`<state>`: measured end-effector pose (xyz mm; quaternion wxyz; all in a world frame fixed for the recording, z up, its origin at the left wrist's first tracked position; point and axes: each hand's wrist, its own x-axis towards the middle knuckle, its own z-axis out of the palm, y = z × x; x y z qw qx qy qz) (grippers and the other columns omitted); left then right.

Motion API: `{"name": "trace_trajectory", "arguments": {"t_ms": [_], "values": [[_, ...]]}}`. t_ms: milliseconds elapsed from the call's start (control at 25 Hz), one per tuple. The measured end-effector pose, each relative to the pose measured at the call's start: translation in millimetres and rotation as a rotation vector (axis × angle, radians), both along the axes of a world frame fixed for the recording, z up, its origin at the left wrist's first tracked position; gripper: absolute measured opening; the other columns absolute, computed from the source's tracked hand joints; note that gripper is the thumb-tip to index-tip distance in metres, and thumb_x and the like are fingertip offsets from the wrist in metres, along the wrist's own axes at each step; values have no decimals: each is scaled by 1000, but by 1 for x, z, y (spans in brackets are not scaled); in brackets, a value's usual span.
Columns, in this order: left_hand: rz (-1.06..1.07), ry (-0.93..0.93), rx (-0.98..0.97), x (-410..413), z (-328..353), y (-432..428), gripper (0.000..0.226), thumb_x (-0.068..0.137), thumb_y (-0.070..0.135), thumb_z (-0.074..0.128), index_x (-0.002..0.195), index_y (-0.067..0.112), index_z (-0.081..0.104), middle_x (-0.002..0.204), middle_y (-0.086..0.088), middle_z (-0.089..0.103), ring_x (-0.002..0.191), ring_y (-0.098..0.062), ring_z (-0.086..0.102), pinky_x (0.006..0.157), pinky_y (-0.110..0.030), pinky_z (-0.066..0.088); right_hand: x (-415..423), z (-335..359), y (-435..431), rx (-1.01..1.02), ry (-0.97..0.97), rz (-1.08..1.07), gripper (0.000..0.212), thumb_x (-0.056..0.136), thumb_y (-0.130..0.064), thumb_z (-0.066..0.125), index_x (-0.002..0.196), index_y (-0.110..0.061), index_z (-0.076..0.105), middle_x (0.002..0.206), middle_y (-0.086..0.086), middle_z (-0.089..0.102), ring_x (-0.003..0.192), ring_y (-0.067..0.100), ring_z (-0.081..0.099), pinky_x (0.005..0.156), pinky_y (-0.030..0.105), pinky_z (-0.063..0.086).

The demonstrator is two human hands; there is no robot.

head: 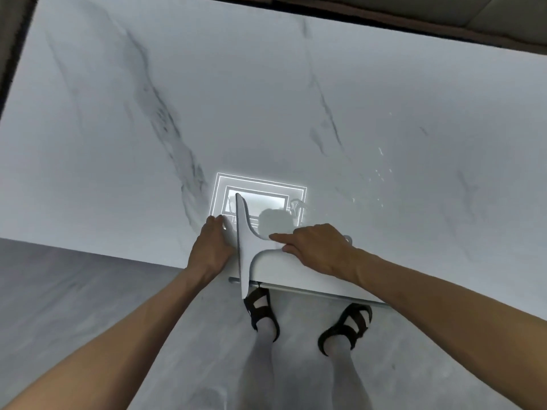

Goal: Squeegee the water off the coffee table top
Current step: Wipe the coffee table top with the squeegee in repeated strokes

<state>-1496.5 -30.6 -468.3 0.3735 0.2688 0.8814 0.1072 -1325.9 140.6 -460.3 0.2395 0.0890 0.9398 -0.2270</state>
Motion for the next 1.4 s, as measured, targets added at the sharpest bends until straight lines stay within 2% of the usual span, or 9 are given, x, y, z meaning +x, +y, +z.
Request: {"name": "trace_trajectory", "arguments": {"t_ms": [160, 320, 400, 560, 720, 840, 1040, 1200, 1400], "values": [[-220, 87, -131, 34, -11, 20, 50, 76, -4, 45, 125, 4, 41, 128, -16, 40, 105, -37, 44, 82, -43, 43, 68, 7, 64, 49, -42, -172, 39, 100, -46, 33, 138, -50, 38, 109, -4, 68, 104, 22, 62, 74, 35, 44], [-267, 95, -300, 51, -22, 37, 63, 90, 8, 46, 148, 3, 20, 155, -24, 14, 137, -49, 24, 111, -51, 31, 140, 26, 129, 176, -138, -295, 40, 100, -49, 30, 139, -52, 36, 128, -10, 63, 114, 21, 60, 78, 33, 44], [-299, 133, -270, 51, -23, 39, 57, 90, 4, 39, 145, 3, 25, 149, -25, 27, 137, -49, 27, 107, -51, 34, 156, 34, 140, 211, -141, -326, 40, 100, -49, 30, 138, -52, 37, 132, -12, 60, 115, 20, 60, 76, 32, 43], [113, 137, -61, 37, -12, 24, 40, 86, 11, 42, 126, 19, 46, 106, -7, 62, 96, -33, 58, 73, -34, 43, 119, 39, 105, 108, -59, -257, 40, 99, -49, 31, 139, -53, 35, 121, -9, 66, 111, 21, 61, 78, 34, 45], [465, 134, -46, 9, -4, -8, 43, 89, 9, 46, 132, 15, 46, 127, -10, 62, 111, -35, 60, 89, -40, 48, 15, 16, 19, -50, 11, -28, 39, 100, -45, 35, 139, -48, 40, 104, -1, 68, 95, 24, 64, 74, 35, 48], [552, 145, -107, -13, -7, -33, 50, 88, 14, 48, 137, 13, 42, 132, -13, 59, 119, -36, 56, 94, -41, 45, -52, -6, -35, -87, 4, 80, 39, 102, -40, 36, 140, -45, 41, 111, 3, 68, 99, 27, 63, 76, 36, 47], [348, 88, -121, -14, -13, -38, 39, 89, 15, 49, 127, 9, 46, 123, -16, 60, 109, -39, 58, 80, -34, 40, -54, -18, -20, -74, 34, 4, 38, 100, -39, 39, 137, -47, 44, 111, 3, 68, 101, 27, 64, 70, 33, 41], [89, 103, -53, 12, -14, -7, 37, 85, 1, 46, 122, 9, 47, 125, -11, 51, 115, -31, 53, 82, -35, 42, 39, -6, 68, 33, -35, -263, 38, 100, -46, 32, 137, -54, 38, 120, -7, 67, 107, 23, 62, 81, 35, 47], [-75, 47, -1, 47, -11, 38, 40, 85, 0, 43, 124, 7, 45, 121, -11, 47, 115, -29, 49, 87, -39, 46, 151, 23, 138, 161, -109, -525, 37, 99, -49, 31, 135, -55, 40, 127, -15, 63, 111, 21, 60, 74, 29, 42]]}}
